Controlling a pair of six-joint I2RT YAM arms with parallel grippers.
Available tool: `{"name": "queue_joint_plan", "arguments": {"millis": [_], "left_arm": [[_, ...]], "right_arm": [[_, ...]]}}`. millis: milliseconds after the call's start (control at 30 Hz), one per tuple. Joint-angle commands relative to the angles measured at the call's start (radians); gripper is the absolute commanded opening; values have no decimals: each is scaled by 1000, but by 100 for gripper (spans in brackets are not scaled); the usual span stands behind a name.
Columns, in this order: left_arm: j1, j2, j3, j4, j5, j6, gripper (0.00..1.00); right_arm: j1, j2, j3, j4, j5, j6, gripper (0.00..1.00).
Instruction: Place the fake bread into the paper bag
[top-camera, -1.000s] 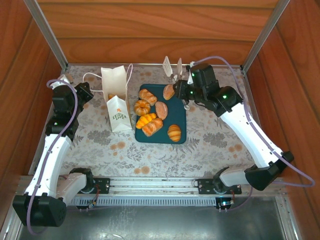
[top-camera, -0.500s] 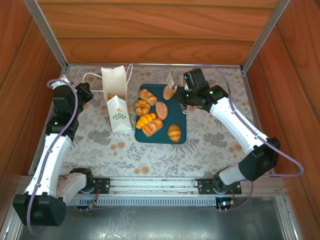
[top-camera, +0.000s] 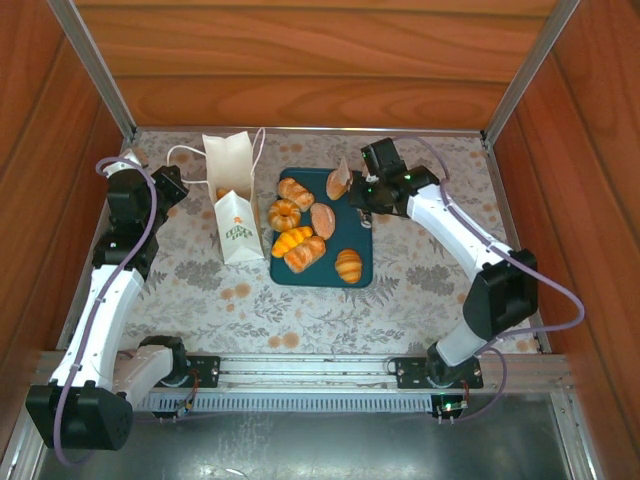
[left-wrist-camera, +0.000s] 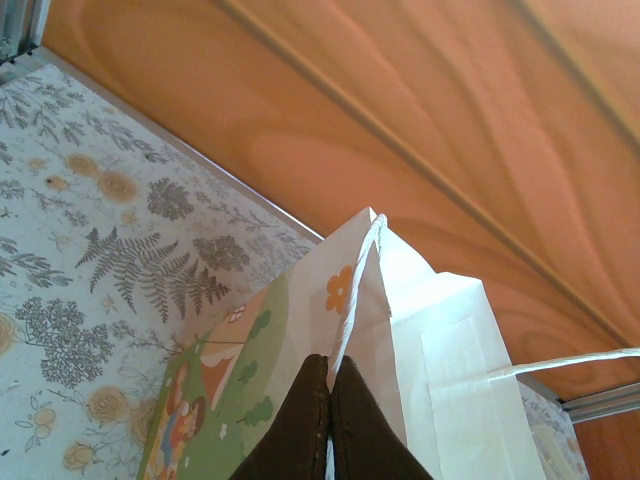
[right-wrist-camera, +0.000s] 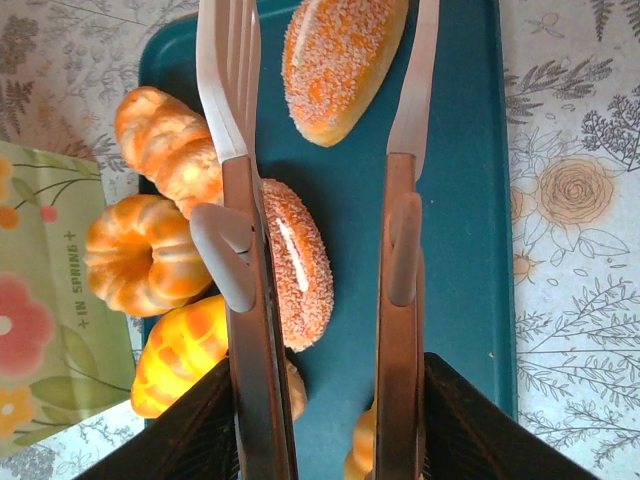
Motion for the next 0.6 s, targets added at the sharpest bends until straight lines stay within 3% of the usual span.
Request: {"name": "queue_joint_plan", "arguments": {"millis": [0,567], "left_arm": [[11,4,19,-1,7,3,0],[11,-3,4,10,17,-5,0]], "right_arm": [[-10,25,7,27,-11,19,47],[-15,178,103,-27,9,42,48]]}}
